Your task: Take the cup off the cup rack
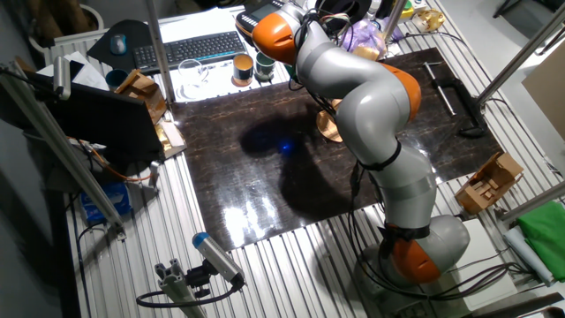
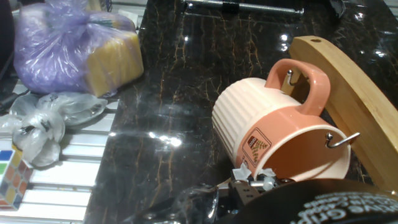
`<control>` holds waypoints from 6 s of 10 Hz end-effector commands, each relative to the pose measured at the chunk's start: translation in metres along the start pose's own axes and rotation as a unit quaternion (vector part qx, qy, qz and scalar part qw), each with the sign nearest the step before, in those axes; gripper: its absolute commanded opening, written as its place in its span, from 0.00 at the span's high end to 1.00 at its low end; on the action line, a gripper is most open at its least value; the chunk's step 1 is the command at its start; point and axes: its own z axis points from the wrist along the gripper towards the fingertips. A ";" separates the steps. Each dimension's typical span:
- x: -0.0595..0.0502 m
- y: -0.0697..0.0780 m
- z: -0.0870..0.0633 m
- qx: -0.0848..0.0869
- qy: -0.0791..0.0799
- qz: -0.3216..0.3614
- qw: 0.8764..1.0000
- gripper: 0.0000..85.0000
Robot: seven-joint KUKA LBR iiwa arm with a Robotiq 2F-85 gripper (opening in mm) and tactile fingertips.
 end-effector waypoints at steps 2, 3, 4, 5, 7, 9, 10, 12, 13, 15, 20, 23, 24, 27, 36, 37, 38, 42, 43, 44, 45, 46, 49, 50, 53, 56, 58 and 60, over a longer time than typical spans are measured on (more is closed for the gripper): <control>0.001 0.000 -0.001 0.001 0.002 -0.009 1.000 0.99; 0.001 0.001 -0.002 0.002 0.001 -0.013 1.000 0.99; 0.002 0.001 -0.002 0.002 0.000 -0.018 1.000 0.99; 0.002 0.003 -0.002 0.001 0.002 -0.025 1.000 0.99; 0.001 0.002 -0.002 0.000 0.004 -0.029 1.000 0.99; -0.001 0.001 -0.003 0.000 0.001 -0.030 1.000 0.99; 0.000 0.002 -0.002 0.001 0.001 -0.031 1.000 0.99; 0.001 0.004 -0.003 0.000 0.005 -0.036 0.999 0.99; 0.003 0.005 -0.003 0.000 0.006 -0.036 0.999 0.99; 0.006 0.007 -0.006 0.000 0.007 -0.040 0.999 0.99; 0.006 0.008 -0.004 -0.006 0.016 -0.054 0.998 0.99; -0.001 -0.001 -0.008 -0.005 0.005 -0.059 0.998 0.99; -0.001 -0.001 -0.009 -0.005 0.005 -0.061 0.998 0.99; 0.000 0.001 -0.007 -0.013 0.006 -0.070 0.997 0.99; 0.010 0.010 -0.005 -0.016 0.015 -0.100 0.995 0.99; 0.011 0.011 -0.006 -0.017 0.020 -0.106 0.994 0.99; 0.014 0.011 -0.007 -0.018 0.020 -0.114 0.993 0.99; 0.025 0.015 -0.011 -0.023 0.035 -0.128 0.991 0.99; 0.026 0.016 -0.011 -0.025 0.039 -0.135 0.990 0.99; 0.027 0.016 -0.013 -0.028 0.045 -0.143 0.988 0.99; 0.030 0.016 -0.015 -0.029 0.048 -0.154 0.987 0.99; 0.033 0.016 -0.016 -0.031 0.051 -0.159 0.985 0.99; 0.048 0.014 -0.021 -0.041 0.068 -0.169 0.982 0.99; 0.053 0.013 -0.023 -0.044 0.075 -0.174 0.981 0.99; 0.067 0.009 -0.031 -0.061 0.116 -0.195 0.972 0.99; 0.088 -0.001 -0.040 -0.080 0.176 -0.209 0.959 0.99; 0.101 -0.009 -0.046 -0.089 0.204 -0.215 0.951 0.99; 0.111 -0.020 -0.052 -0.106 0.247 -0.218 0.938 0.99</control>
